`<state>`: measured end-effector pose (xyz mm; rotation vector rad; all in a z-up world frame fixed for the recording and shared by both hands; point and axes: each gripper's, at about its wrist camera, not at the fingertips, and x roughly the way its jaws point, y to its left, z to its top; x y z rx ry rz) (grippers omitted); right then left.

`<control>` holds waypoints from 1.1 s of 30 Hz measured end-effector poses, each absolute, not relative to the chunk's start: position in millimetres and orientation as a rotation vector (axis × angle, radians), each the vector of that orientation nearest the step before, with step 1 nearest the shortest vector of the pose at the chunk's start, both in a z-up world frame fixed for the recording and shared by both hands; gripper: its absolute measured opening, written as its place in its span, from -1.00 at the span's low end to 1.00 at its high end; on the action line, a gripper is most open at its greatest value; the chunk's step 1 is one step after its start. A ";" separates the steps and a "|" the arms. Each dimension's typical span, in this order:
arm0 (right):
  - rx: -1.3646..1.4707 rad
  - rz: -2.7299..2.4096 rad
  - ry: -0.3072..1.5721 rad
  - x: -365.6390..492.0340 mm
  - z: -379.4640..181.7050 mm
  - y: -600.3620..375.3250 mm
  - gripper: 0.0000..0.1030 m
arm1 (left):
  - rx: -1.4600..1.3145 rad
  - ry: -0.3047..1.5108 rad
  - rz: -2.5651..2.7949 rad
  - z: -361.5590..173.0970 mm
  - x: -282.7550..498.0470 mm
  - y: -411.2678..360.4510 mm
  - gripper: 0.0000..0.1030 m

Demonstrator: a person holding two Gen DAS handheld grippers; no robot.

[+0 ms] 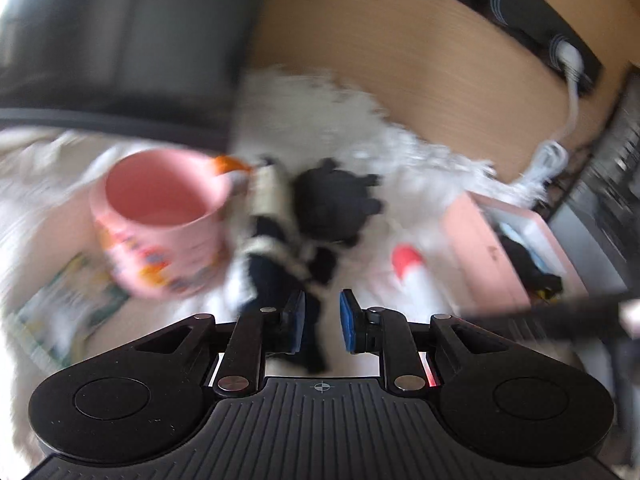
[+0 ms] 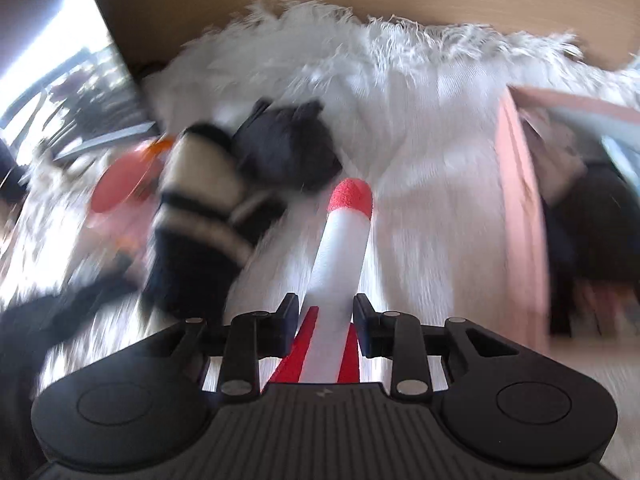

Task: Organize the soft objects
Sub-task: 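Grasp the red-white toy rocket with the right tool while the left grasps the clear plastic piece, then lift the rocket with the right tool while the left lifts the clear plastic piece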

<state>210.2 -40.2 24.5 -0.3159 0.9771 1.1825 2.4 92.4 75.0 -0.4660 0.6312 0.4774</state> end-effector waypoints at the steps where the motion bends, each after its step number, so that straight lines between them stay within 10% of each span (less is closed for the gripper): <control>1: -0.332 1.188 0.970 203.0 27.8 -54.4 -0.44 | -0.434 0.632 0.460 73.6 11.4 91.5 -0.59; 21: -0.470 0.980 0.739 175.8 5.8 -220.3 -0.42 | -0.262 0.956 0.535 28.6 128.4 133.0 -0.61; 33: -0.394 0.911 0.757 187.7 -22.4 -247.3 0.50 | -0.323 0.815 0.547 42.2 93.3 112.8 -0.71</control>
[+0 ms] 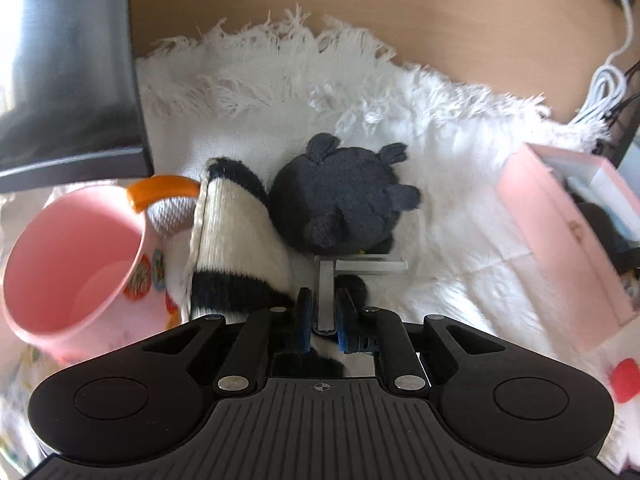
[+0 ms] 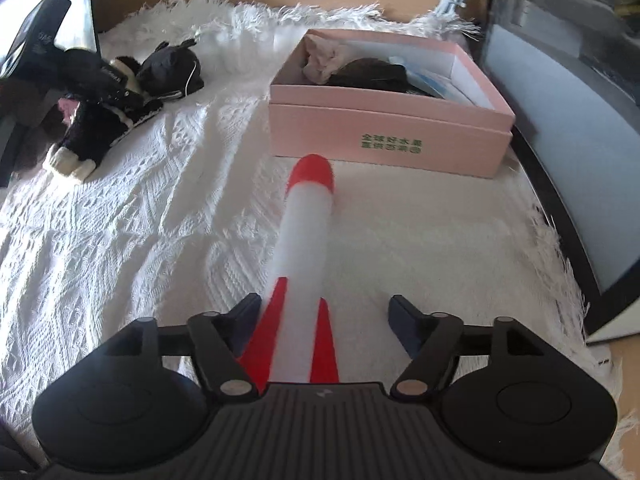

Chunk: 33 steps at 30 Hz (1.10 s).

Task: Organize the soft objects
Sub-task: 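Lift the rocket with the right tool while the left lifts the clear plastic piece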

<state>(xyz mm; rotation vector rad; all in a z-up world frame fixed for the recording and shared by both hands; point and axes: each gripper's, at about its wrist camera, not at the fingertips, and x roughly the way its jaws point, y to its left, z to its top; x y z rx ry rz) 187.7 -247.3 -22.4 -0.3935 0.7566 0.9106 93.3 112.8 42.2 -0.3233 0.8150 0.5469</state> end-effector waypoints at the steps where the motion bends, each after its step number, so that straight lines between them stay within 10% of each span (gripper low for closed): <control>1: -0.371 0.905 0.757 189.0 -24.0 -251.3 0.55 | -0.333 0.806 0.535 45.0 88.6 107.0 -0.71; 9: -0.358 0.918 0.731 184.8 -31.3 -249.7 0.99 | -0.392 0.754 0.355 62.6 34.4 31.9 -0.71; 33: -0.382 0.954 0.713 185.6 -32.8 -248.8 1.00 | -0.416 0.838 0.324 39.6 -4.0 -22.6 -0.71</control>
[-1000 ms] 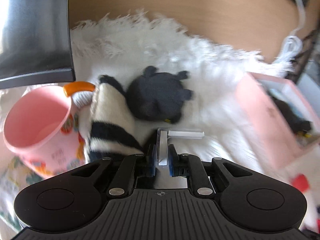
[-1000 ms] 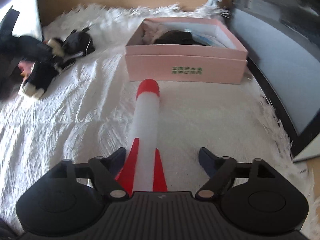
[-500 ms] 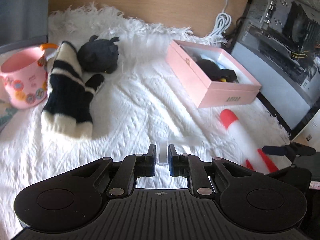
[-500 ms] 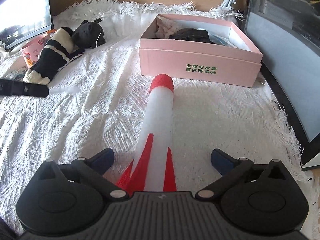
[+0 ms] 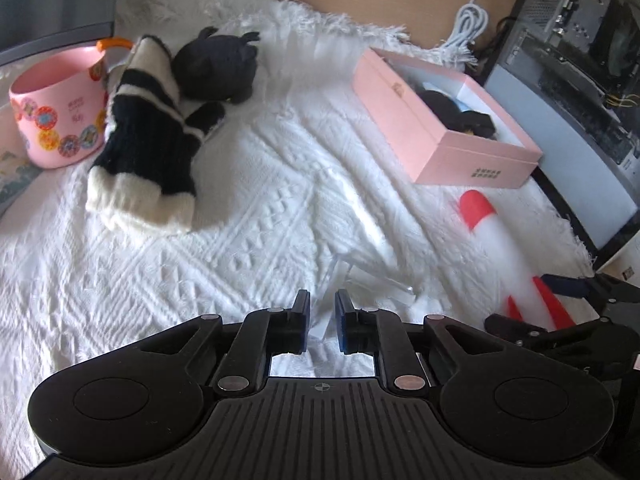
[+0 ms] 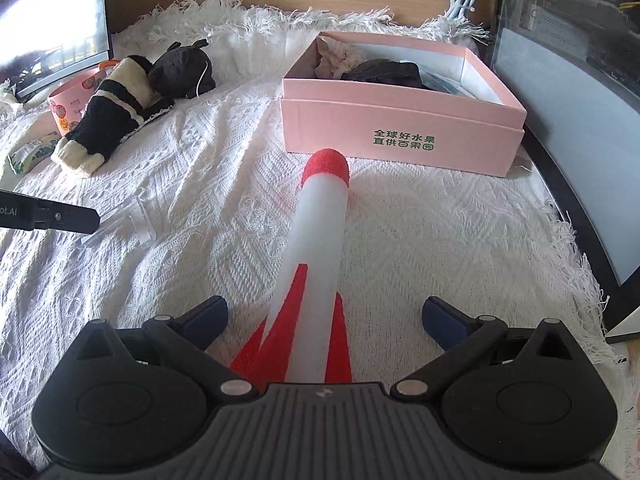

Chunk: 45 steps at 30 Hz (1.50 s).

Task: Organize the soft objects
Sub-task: 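Lift the rocket with the right tool while the left lifts the clear plastic piece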

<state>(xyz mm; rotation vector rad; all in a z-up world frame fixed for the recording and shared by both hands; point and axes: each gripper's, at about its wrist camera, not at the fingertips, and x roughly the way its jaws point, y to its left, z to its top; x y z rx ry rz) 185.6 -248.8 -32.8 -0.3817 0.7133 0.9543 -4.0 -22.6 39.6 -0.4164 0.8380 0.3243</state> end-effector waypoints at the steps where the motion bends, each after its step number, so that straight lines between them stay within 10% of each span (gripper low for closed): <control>1: -0.382 0.957 0.713 186.3 -32.6 -249.0 1.00 | -0.408 0.831 0.315 42.1 -2.5 -24.1 -0.71; 37: -0.374 1.056 0.680 184.1 3.1 -255.4 0.91 | -0.279 0.908 0.304 30.2 22.8 -38.7 -0.69; 45: -0.437 1.026 0.716 192.0 -9.7 -209.1 -0.15 | -0.260 0.931 0.302 31.5 27.0 -38.8 -0.68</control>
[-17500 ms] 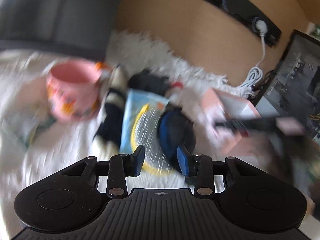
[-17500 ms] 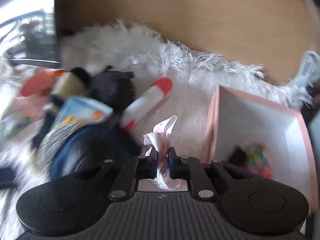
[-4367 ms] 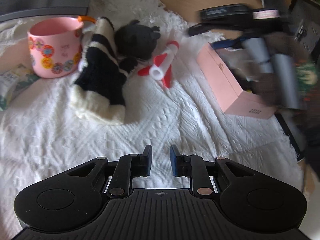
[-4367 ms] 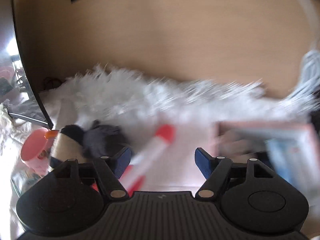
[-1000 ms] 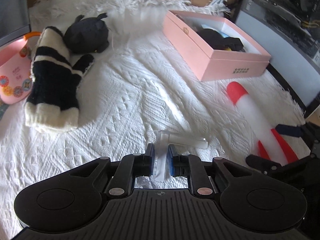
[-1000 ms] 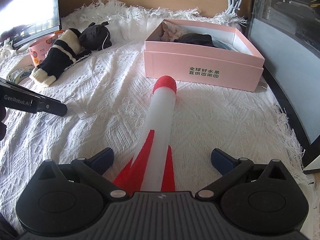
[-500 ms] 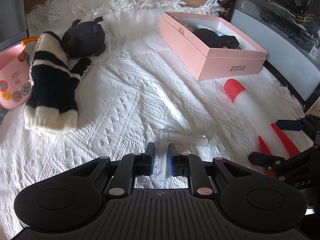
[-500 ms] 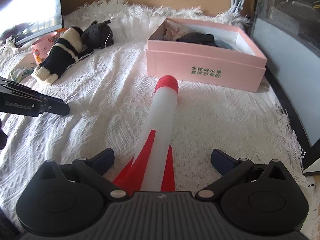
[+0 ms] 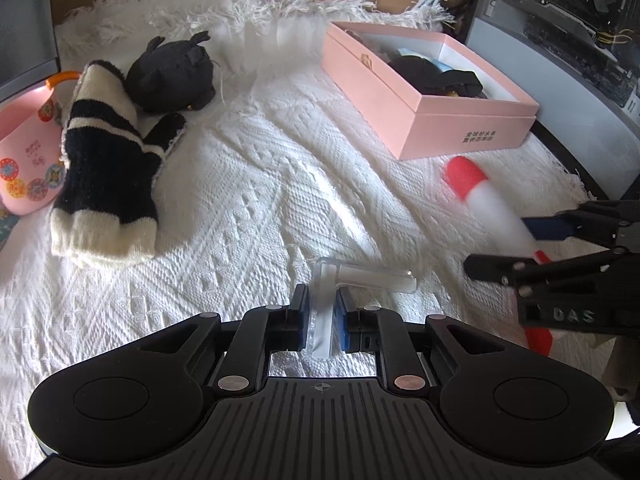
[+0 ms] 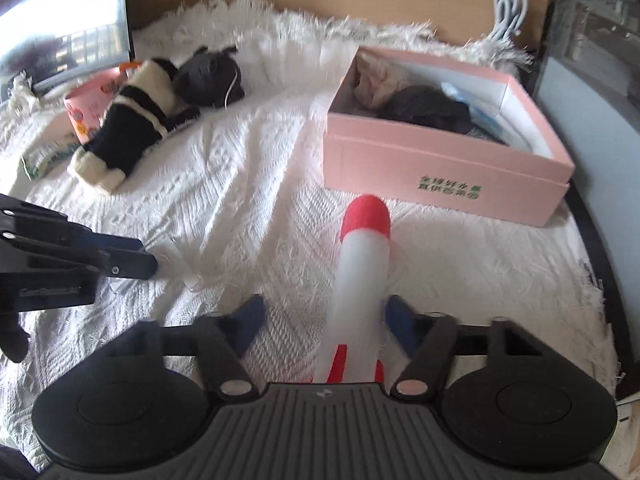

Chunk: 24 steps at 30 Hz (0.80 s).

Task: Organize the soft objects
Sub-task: 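Lift the rocket with the right tool while the left lifts the clear plastic piece, then carry the rocket and clear piece into the pink box and open both tools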

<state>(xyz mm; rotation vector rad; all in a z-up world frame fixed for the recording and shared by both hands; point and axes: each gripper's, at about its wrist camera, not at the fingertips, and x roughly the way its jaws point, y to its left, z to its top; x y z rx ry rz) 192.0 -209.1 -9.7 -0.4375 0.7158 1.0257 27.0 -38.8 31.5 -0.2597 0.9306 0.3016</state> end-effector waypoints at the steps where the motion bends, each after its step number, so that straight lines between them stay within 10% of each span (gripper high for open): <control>1: -0.446 1.024 0.726 193.2 -10.8 -207.1 -0.23 | -0.258 0.932 0.300 31.4 27.3 -38.6 -0.68; 24: -0.369 1.043 0.671 191.0 48.7 -261.1 -0.46 | -0.267 0.891 0.256 33.1 17.2 -46.0 -0.71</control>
